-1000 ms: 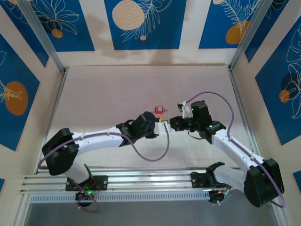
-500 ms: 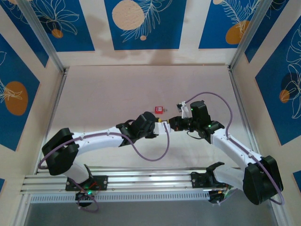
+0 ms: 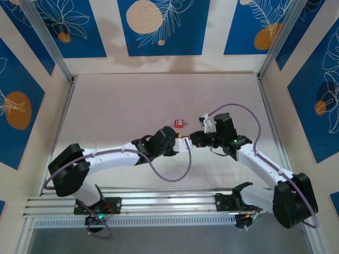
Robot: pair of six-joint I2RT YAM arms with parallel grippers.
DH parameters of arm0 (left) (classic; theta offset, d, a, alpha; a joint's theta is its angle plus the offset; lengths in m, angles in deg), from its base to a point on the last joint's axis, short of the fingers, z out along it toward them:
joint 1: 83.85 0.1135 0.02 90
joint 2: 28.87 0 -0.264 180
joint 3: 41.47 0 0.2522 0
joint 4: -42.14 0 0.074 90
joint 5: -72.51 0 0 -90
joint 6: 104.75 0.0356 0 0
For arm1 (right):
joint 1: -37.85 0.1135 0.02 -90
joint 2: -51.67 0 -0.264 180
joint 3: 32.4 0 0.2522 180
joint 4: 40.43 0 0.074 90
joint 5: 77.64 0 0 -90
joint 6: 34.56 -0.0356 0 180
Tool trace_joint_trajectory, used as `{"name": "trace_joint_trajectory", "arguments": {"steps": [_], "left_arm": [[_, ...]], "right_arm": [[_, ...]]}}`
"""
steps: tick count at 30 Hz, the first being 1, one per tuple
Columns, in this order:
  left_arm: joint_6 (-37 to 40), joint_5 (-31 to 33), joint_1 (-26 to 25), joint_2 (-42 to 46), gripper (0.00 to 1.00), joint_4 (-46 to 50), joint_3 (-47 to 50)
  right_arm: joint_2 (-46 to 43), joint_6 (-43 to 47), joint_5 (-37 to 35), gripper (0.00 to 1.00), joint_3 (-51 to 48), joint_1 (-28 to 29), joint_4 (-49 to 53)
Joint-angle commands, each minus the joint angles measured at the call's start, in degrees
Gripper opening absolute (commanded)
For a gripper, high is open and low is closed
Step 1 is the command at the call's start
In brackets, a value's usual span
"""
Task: Unlock with the key
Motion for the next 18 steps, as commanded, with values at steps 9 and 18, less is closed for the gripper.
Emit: {"name": "trace_joint_trajectory", "arguments": {"steps": [9,18], "left_arm": [[0.81,-1.79,-2.48,1.45,0.18,-3.34,-1.29],[-0.66,-2.83,-3.23,2.12,0.17,-4.05,-2.59]], "right_arm": [[2.79,-2.10,2.52,0.00,0.33,-0.44,-1.16],[4.70,-1.17,1.72,0.00,0.67,0.07,-0.95]]}}
